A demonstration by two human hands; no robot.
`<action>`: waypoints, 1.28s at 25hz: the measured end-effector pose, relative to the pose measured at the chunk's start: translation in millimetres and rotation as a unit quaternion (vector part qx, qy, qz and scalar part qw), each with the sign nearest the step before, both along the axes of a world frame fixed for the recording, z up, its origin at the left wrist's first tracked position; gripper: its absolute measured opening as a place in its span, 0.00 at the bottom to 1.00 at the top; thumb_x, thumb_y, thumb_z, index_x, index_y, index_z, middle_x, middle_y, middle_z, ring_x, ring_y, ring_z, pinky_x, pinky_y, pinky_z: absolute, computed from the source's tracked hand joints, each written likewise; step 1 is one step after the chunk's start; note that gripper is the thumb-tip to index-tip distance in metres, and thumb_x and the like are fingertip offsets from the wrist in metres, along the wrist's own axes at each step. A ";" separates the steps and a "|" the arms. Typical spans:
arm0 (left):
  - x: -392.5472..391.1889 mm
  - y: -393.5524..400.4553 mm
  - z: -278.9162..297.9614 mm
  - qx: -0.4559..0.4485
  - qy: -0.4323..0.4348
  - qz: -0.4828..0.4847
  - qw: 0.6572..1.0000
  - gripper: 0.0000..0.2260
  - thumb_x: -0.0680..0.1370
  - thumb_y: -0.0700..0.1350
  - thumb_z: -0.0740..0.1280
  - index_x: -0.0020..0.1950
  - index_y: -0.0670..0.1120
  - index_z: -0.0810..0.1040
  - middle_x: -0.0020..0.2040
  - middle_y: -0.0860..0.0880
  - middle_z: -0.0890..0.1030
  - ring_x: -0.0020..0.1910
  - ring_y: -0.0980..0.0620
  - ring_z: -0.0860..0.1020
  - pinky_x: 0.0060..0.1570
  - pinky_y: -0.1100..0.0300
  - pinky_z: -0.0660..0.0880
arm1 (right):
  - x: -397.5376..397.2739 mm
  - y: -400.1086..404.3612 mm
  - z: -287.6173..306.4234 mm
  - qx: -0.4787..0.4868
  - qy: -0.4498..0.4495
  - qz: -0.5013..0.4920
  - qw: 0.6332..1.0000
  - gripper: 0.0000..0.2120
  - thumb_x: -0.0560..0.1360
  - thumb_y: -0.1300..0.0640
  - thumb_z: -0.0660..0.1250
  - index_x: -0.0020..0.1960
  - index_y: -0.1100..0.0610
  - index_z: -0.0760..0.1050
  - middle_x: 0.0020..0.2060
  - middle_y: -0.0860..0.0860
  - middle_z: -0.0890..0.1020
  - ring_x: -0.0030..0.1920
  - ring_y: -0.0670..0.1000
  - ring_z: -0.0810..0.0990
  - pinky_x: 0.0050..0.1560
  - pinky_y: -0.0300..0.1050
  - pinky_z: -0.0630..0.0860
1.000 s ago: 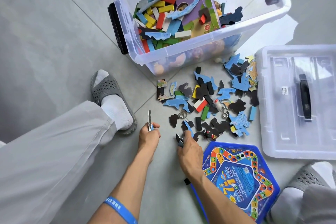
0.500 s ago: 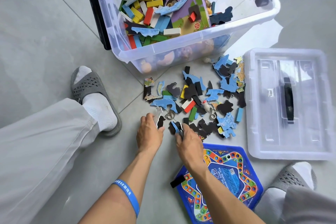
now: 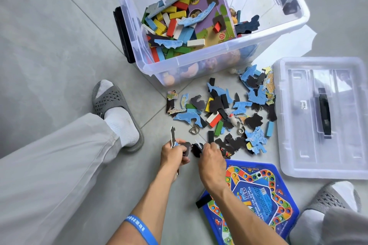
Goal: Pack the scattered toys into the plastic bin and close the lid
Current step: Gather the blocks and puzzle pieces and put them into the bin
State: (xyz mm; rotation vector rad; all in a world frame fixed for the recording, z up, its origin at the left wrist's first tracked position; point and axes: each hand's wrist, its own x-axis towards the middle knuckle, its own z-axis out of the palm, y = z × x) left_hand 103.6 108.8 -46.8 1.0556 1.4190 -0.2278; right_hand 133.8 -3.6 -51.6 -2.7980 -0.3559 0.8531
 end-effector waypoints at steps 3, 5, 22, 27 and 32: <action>-2.0 0.4 4.2 -0.074 -0.035 0.081 0.993 0.10 0.74 0.31 0.58 0.47 0.40 0.77 0.30 0.43 0.76 0.25 0.48 0.74 0.32 0.53 0.80 | 0.2 -1.7 -0.6 -0.009 -0.019 0.008 1.000 0.12 0.77 0.69 0.55 0.55 0.58 0.70 0.52 0.54 0.74 0.50 0.55 0.74 0.46 0.47 0.73; -0.6 2.1 7.3 -0.115 -0.061 0.108 0.986 0.10 0.75 0.32 0.56 0.46 0.40 0.76 0.29 0.43 0.77 0.26 0.47 0.76 0.31 0.53 0.80 | -1.9 -4.7 -0.5 -0.013 -0.035 0.032 0.999 0.12 0.76 0.69 0.54 0.54 0.56 0.68 0.50 0.53 0.74 0.48 0.55 0.72 0.46 0.47 0.70; 175.9 64.6 282.1 -0.029 -0.331 -0.059 0.941 0.13 0.76 0.56 0.67 0.51 0.47 0.78 0.35 0.49 0.82 0.29 0.55 0.79 0.29 0.66 0.74 | 191.0 56.1 249.1 0.531 0.152 -0.336 0.763 0.02 0.75 0.64 0.67 0.46 0.60 0.76 0.37 0.54 0.78 0.39 0.52 0.78 0.41 0.45 0.78; 150.4 63.6 249.9 0.255 -0.229 -0.009 0.940 0.17 0.75 0.52 0.65 0.61 0.47 0.76 0.56 0.49 0.79 0.52 0.49 0.76 0.42 0.60 0.70 | 186.1 21.7 223.0 0.455 0.105 -0.311 0.828 0.06 0.74 0.60 0.69 0.51 0.59 0.78 0.45 0.55 0.80 0.45 0.53 0.78 0.48 0.50 0.75; 64.9 -5.8 106.0 0.216 -0.033 -0.185 0.958 0.09 0.73 0.43 0.67 0.53 0.50 0.78 0.52 0.50 0.82 0.45 0.51 0.78 0.43 0.60 0.73 | 94.9 -64.4 97.7 0.248 0.158 -0.365 0.884 0.13 0.75 0.64 0.65 0.58 0.59 0.80 0.45 0.54 0.83 0.43 0.54 0.82 0.45 0.52 0.79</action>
